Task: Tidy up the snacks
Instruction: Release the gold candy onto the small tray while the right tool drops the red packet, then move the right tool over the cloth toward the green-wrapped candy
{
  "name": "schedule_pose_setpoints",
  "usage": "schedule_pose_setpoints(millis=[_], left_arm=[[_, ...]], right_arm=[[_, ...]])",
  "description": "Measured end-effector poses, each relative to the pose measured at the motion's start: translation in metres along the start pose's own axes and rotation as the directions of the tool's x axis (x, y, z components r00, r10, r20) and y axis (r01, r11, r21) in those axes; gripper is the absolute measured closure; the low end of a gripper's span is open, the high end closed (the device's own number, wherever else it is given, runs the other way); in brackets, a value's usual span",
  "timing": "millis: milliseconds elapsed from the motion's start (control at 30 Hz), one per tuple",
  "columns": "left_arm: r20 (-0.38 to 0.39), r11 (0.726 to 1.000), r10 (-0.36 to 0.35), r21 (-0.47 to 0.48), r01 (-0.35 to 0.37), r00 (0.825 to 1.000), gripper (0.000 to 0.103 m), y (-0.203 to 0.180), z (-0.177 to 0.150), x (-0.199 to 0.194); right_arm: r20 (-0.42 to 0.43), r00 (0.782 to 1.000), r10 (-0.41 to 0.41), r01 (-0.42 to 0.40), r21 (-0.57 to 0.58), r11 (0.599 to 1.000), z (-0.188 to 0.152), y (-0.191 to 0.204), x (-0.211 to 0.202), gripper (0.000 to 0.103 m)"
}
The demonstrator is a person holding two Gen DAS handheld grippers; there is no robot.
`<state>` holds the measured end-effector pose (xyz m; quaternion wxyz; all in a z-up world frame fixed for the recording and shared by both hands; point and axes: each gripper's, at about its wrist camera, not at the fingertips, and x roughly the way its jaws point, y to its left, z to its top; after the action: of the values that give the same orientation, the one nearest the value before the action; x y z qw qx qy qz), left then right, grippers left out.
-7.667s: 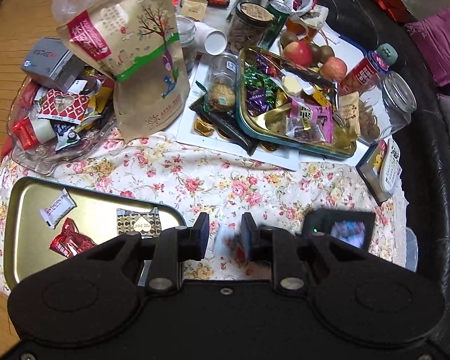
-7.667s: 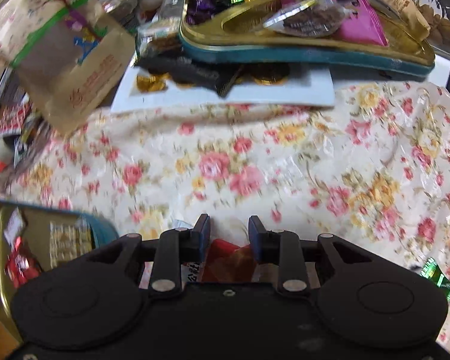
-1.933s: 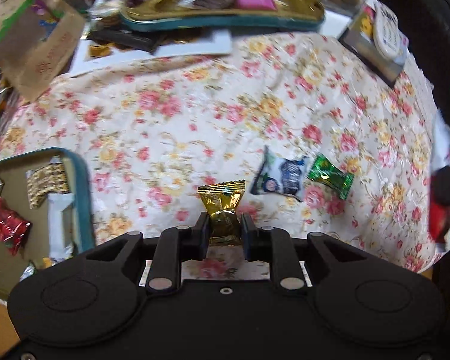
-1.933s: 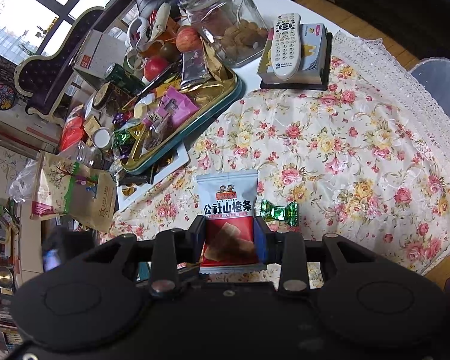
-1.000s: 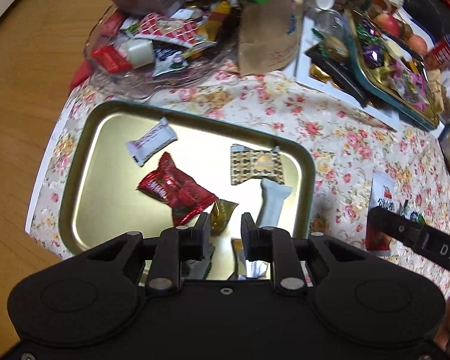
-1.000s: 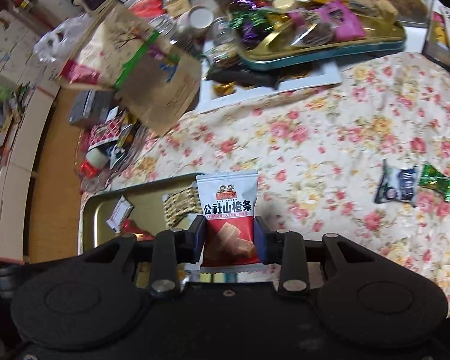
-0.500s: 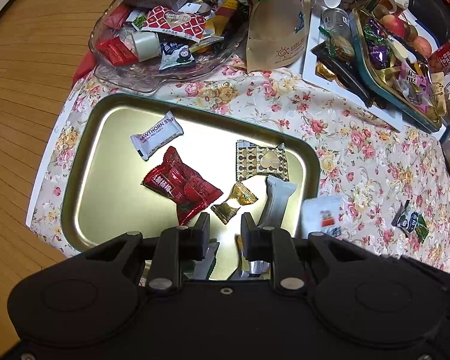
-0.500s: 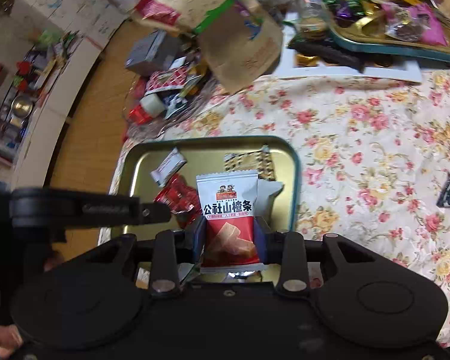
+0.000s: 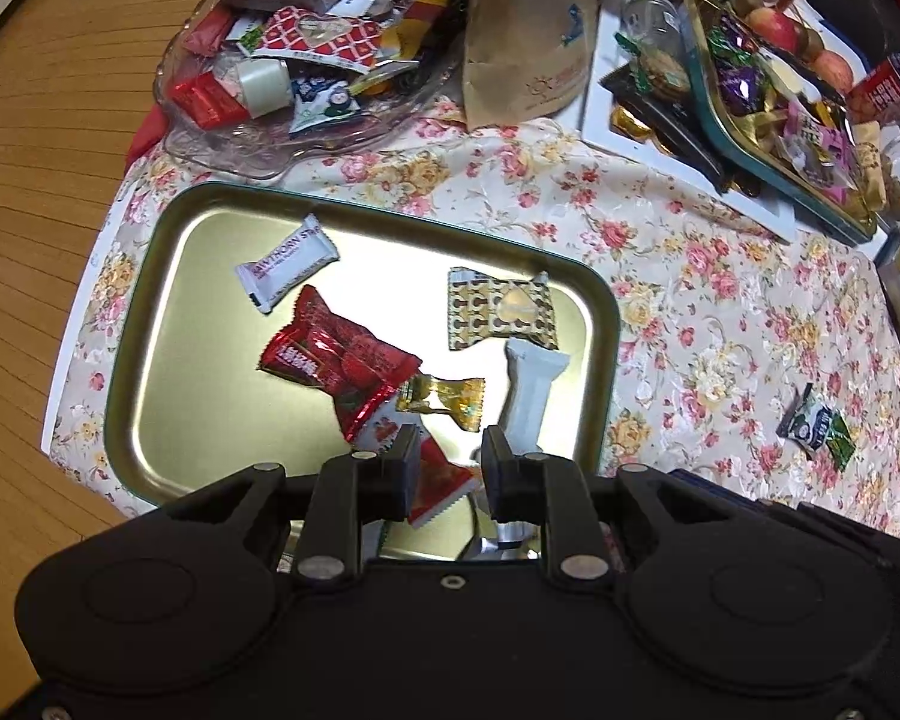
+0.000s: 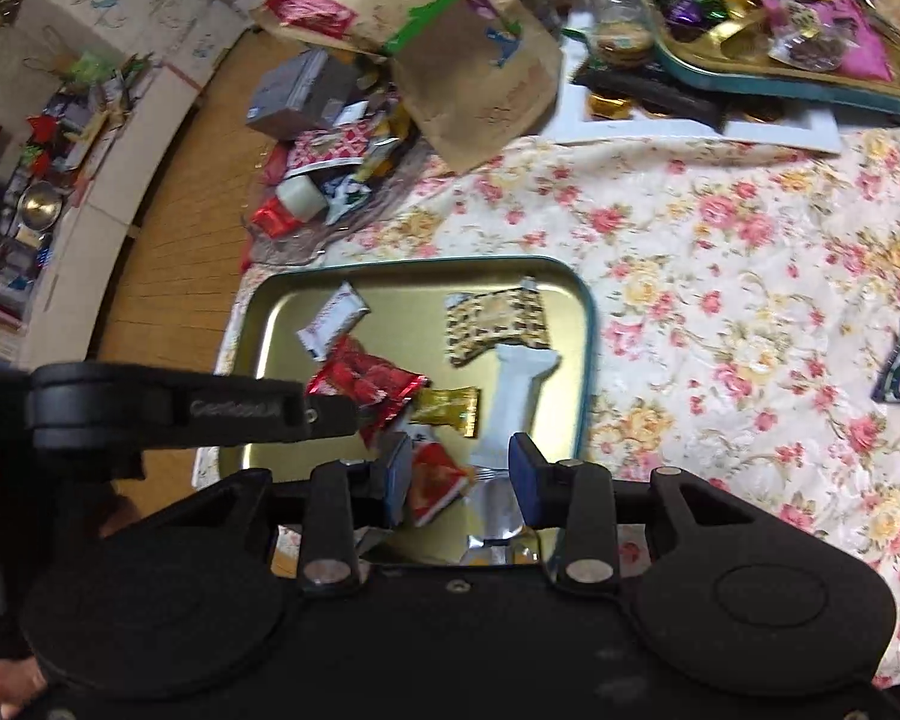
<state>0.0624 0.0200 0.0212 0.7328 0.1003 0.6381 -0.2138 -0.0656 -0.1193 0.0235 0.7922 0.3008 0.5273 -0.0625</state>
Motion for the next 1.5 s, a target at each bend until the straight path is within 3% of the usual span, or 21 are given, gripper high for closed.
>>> schedule_pose_setpoints(millis=[533,1500], left_arm=[[-0.029,0.997,-0.030,0.076,0.032,0.999,0.074,-0.040,-0.008,0.001],[-0.060,0.970,-0.052,0.232,0.065,0.997,0.074,-0.135,-0.022,0.007]], right_arm=[[-0.039,0.989,-0.146,0.149,0.093,0.984,-0.005,-0.054,-0.009,0.064],[-0.057,0.973,-0.223,0.230,0.274,0.934,-0.031,-0.154,-0.047,0.064]])
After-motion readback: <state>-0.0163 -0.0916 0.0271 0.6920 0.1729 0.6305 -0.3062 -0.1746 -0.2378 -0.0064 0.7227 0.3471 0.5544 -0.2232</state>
